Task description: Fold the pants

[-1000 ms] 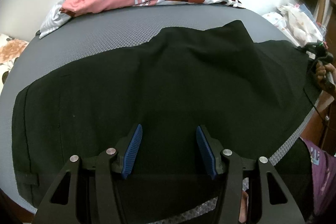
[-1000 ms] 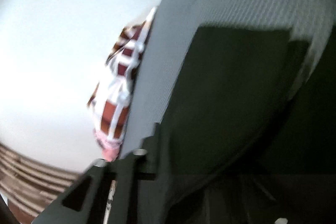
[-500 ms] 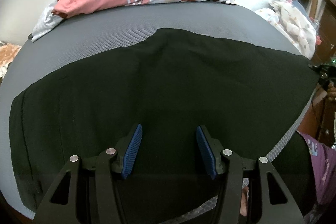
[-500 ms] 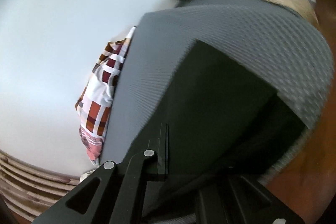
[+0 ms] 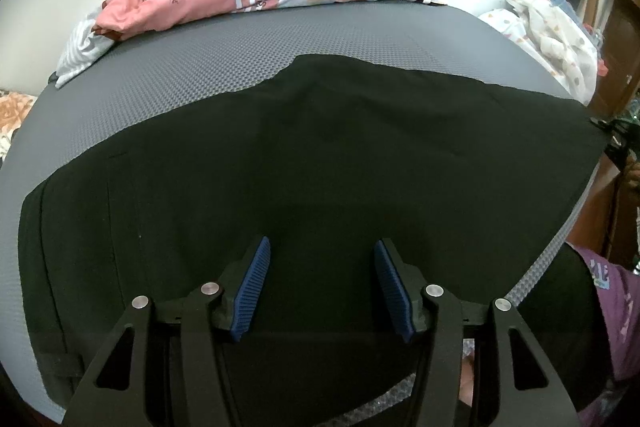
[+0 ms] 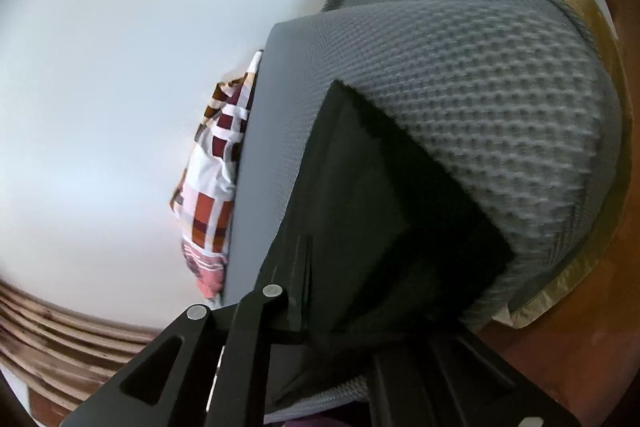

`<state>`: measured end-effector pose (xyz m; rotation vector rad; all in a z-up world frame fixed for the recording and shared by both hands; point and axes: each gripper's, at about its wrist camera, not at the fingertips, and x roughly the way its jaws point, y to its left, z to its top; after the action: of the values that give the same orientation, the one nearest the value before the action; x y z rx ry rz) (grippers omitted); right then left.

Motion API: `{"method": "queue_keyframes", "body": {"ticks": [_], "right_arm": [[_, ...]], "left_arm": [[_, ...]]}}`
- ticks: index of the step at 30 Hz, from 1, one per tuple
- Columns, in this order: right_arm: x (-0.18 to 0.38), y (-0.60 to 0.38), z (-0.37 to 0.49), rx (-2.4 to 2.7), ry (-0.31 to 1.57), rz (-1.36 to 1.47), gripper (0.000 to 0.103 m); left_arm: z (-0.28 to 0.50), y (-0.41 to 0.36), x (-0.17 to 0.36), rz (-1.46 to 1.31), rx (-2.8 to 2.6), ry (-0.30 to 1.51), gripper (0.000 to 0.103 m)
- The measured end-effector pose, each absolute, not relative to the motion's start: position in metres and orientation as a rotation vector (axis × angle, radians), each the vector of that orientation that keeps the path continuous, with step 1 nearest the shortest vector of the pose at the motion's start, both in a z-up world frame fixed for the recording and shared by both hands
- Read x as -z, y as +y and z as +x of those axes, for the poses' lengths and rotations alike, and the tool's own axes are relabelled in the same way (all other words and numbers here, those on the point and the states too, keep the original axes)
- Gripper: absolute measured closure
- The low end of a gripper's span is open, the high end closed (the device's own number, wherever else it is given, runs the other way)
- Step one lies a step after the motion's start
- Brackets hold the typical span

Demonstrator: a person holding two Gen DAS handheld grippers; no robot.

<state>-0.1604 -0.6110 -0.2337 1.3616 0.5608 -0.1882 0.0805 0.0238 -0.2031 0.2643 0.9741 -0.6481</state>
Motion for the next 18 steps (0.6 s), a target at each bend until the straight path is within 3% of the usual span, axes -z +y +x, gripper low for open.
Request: {"method": "queue_keyframes", "body": {"ticks": [1,4,10,18], "right_arm": [[0.233,-0.615,-0.167,0.212,0.552,1.361,0.091],[0.231,-0.633,-0.192,0.294,0.500,1.365,0.093],[0.222,-0.666,-0.241,0.412,0.403,1.374,0.088],[0.209,-0.647,-0.222,0.329,0.446,1.296,0.075]], "left_arm": [[0.081,0.024,0.203,0.263,0.648,0.974,0.046],[0.081,0.024,0.203,0.267,0.649,0.973,0.044],[0.082,0.019,0.204,0.274,0.635,0.963,0.035],[0.083,0.014,0.205,0.281,0.626,0.959,0.028]]}}
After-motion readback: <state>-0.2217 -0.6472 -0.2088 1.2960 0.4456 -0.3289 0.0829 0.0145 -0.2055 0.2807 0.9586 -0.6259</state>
